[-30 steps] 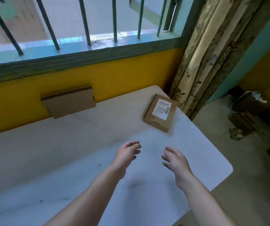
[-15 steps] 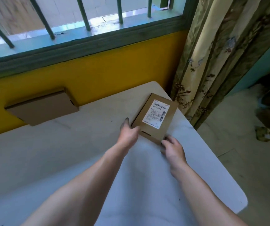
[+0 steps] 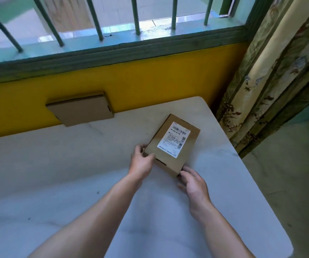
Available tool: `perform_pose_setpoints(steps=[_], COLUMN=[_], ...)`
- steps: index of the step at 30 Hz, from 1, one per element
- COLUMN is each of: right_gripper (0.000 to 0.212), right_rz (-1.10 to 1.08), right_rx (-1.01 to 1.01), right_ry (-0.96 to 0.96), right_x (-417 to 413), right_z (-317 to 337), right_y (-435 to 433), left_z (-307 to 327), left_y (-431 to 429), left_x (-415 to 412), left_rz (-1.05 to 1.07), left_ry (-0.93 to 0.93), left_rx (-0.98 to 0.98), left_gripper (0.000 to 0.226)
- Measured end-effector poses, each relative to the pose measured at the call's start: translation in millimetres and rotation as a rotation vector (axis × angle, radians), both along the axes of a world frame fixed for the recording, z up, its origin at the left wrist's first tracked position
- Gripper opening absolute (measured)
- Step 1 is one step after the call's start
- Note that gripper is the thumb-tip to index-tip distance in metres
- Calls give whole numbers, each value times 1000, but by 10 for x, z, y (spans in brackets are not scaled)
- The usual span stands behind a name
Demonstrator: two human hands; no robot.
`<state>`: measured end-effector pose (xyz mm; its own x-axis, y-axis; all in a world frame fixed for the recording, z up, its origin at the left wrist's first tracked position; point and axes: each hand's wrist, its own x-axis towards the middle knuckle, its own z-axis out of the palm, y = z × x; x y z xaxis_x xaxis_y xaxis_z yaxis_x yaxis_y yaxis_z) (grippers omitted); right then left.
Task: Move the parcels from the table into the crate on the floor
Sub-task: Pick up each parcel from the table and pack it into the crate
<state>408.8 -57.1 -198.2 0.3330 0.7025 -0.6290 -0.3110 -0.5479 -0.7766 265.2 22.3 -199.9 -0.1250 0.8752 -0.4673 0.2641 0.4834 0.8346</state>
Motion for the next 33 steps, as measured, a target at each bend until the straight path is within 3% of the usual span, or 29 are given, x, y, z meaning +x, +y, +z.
perform_pose_setpoints(steps=[10, 15, 23, 28, 33], right_gripper=[22, 19, 9, 25, 29], right_rz=[188, 305, 297, 428, 709], right_rx=[62, 50, 62, 117, 129], right_ry=[72, 61, 79, 146, 263], right_x=[-831, -1286, -2203, -3116, -4039], right_z=[278, 333, 456, 645, 884], right_y=[-375, -686, -1283, -1439, -1633], left_z=[284, 468, 806, 1043, 1166], left_y=[-581, -1027, -2156, -3008, -3730], left_x=[-879, -1556, -3252, -4251, -4951], left_rz=[322, 419, 626, 653, 768], left_ry=[-369, -406, -433, -474, -510], left_rx=[37, 110, 211, 299, 403], left_gripper=[40, 42, 38, 33, 33])
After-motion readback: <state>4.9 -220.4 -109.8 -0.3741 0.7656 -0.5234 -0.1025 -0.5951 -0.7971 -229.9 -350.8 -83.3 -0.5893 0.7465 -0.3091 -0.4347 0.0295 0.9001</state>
